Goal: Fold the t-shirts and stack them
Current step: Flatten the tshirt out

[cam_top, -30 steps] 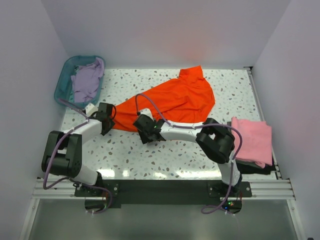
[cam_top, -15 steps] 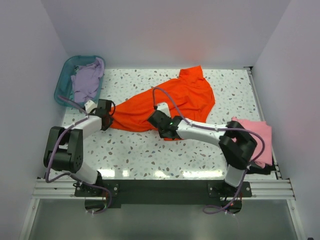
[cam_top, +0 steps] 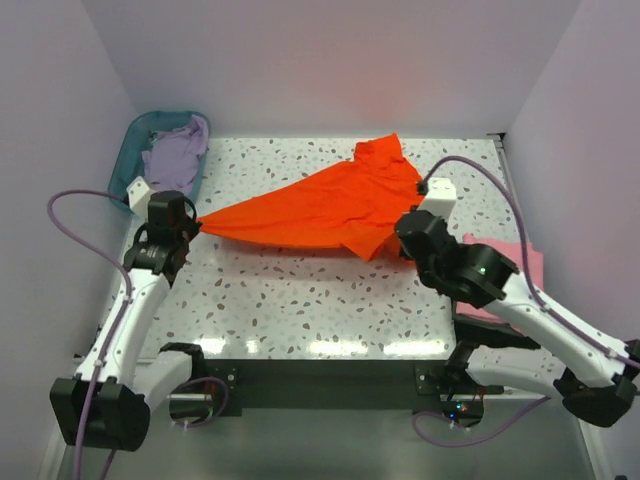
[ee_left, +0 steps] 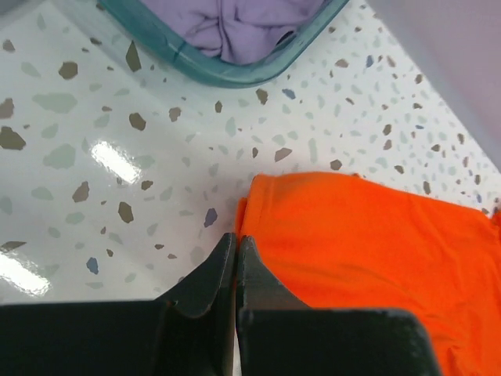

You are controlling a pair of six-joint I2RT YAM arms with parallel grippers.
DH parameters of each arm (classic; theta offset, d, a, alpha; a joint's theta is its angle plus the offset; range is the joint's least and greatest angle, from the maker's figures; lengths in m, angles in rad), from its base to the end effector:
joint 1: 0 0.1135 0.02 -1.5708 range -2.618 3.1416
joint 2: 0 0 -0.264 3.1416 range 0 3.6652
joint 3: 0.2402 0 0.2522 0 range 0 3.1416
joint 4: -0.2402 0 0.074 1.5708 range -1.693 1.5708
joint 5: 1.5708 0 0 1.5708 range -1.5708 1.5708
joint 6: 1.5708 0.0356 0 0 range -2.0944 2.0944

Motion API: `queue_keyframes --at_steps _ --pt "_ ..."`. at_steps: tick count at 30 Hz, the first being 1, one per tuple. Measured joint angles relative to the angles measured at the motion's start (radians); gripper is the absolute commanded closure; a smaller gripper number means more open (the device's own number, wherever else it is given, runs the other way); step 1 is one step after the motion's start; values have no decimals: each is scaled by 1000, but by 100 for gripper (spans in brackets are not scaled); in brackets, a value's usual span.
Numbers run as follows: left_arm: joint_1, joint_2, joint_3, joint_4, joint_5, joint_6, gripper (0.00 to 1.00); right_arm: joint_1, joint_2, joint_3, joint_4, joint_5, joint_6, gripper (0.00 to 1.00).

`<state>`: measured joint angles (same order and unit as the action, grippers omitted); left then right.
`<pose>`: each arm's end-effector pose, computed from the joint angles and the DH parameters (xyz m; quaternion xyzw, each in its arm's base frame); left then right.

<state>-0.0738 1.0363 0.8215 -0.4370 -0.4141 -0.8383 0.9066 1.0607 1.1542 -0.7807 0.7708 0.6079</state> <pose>0.2228 -0.0021 0.2824 -0.4118 0.7798 -0.0257 0.4708 0.1467 0.1472 0.3634 0.0343 0.8523 0.0252 0.5214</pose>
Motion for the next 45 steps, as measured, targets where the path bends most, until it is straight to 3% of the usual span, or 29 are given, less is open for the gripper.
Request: queue_keyframes --at_steps 8,13,18,25,33,39,42,45 --pt "1 -237 214 -190 13 92 100 -1 -208 290 -207 106 -14 100" --pt "0 -267 447 -244 47 127 100 -1 -253 542 -175 92 -117 100" --pt "1 -199 634 -239 86 163 100 -1 -182 705 -50 39 -290 100" --pt "2 29 730 -179 97 204 100 -50 140 864 119 -34 -559 100" --pt "6 410 769 25 220 207 100 -486 648 1087 152 -554 -483 100" --pt "29 795 1167 73 326 206 100 -704 1016 1424 180 -848 -323 100" --pt "55 925 1382 85 386 203 100 -770 1023 1406 236 -903 -261 100" --pt "101 946 1449 116 437 193 100 -818 996 1401 312 -927 -219 100"
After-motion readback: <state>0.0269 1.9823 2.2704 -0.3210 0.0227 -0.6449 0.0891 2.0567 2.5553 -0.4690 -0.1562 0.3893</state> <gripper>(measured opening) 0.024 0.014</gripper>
